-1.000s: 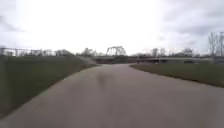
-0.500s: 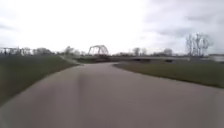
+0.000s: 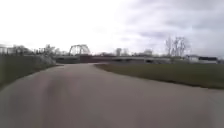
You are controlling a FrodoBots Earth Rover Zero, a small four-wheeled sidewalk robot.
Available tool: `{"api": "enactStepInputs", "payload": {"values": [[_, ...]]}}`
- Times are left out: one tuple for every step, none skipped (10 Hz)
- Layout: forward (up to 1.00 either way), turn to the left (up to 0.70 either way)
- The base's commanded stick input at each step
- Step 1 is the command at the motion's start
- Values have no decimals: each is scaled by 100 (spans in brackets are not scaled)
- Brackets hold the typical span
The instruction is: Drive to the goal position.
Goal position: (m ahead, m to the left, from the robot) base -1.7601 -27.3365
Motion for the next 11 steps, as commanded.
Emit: {"api": "enactStepInputs", "payload": {"values": [[100, -40], [100, -40], [100, -40], [100, -40], [100, -40], [100, -40], [100, -40], [100, -40], [100, -40], [100, -40], [100, -40]]}}
